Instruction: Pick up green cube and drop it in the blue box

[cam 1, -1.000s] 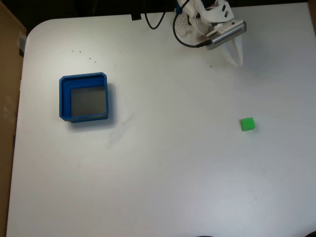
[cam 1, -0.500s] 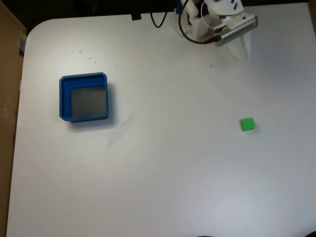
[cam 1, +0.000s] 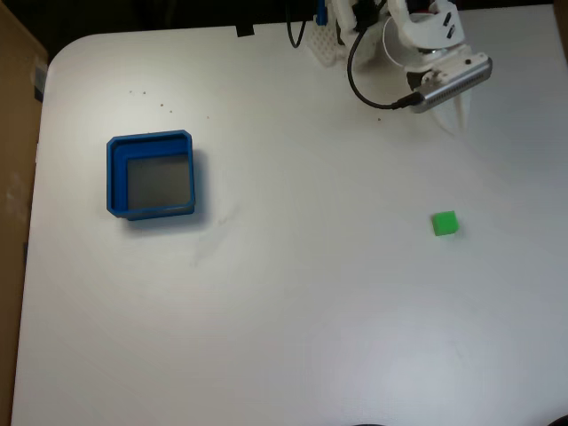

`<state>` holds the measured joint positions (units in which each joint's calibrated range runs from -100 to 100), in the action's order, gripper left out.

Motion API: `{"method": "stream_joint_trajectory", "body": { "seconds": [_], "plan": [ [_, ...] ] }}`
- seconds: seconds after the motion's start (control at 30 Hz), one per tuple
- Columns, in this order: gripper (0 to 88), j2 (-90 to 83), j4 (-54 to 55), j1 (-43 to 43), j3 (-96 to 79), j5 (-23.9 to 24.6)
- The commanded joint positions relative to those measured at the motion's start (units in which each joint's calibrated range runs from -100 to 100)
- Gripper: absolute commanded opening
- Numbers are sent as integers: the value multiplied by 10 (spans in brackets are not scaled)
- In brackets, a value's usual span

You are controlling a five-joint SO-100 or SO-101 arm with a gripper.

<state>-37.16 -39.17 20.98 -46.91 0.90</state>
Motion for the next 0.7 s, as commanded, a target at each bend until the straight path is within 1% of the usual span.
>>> {"method": "stream_joint_trajectory", "body": {
  "seconds": [0.0, 0.2, 0.4, 0.67],
  "plan": [
    [103, 33, 15, 1, 70, 2],
    [118, 139, 15, -2, 136, 1],
    [123, 201, 13, -8, 217, 2],
    [222, 213, 7, -16, 240, 6]
  ]
}}
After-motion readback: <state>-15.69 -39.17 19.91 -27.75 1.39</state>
